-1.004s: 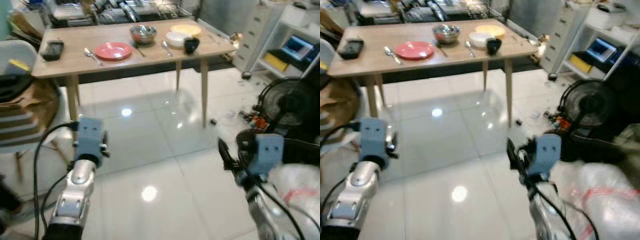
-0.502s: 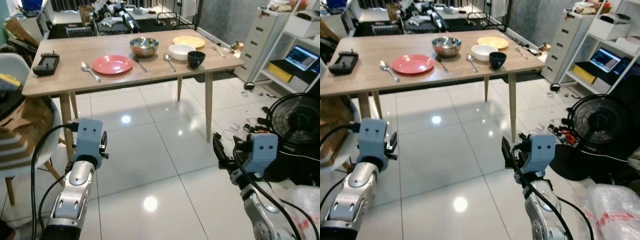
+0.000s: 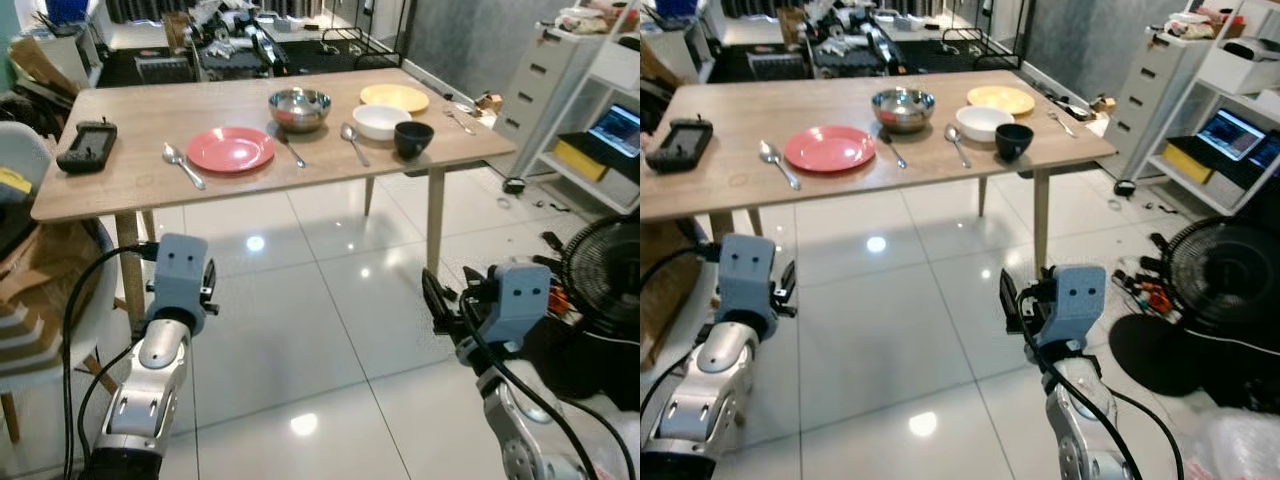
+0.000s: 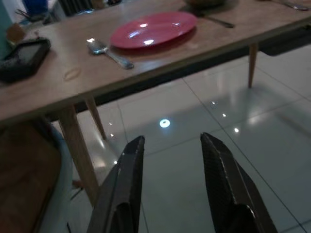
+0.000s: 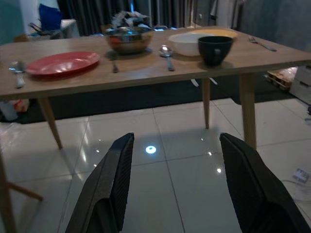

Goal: Setting the table

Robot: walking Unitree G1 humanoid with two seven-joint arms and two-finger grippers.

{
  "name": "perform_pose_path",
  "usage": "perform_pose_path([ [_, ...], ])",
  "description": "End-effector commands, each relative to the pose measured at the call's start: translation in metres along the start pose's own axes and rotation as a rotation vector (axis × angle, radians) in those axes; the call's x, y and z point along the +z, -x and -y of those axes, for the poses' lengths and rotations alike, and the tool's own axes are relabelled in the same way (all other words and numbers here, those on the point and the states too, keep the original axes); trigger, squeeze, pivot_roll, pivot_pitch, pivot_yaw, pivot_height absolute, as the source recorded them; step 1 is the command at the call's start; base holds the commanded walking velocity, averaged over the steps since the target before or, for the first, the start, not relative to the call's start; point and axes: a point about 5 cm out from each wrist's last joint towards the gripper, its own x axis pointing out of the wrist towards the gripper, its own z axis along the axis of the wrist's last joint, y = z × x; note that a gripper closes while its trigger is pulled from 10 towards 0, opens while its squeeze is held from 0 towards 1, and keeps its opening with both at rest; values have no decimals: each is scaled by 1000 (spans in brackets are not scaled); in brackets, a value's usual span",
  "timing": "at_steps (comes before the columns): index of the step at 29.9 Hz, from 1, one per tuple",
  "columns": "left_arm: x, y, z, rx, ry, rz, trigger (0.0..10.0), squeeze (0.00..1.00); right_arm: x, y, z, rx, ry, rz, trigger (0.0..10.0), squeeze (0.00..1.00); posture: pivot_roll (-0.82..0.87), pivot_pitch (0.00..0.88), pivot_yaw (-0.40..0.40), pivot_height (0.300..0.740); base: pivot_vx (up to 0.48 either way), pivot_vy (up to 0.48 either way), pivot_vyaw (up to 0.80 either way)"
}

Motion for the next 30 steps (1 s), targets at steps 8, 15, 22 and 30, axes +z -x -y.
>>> perform_pose_path([
  [8,-1,2,0,-3,-17,2,10000,0,-1,1,1,-13,-2,3,10000,0,55,105,56,740,480,0,0],
  [15,-1,2,-1,-3,-17,1,10000,0,-2,1,-1,-8,-5,2,10000,0,55,105,56,740,480,0,0],
  [22,-2,2,0,-3,-17,0,10000,0,-3,2,-3,0,-11,0,10000,0,55,105,56,740,480,0,0],
  [30,-2,2,-1,-1,-17,0,10000,0,-3,1,-5,7,-15,-2,10000,0,57,107,54,740,480,0,0],
])
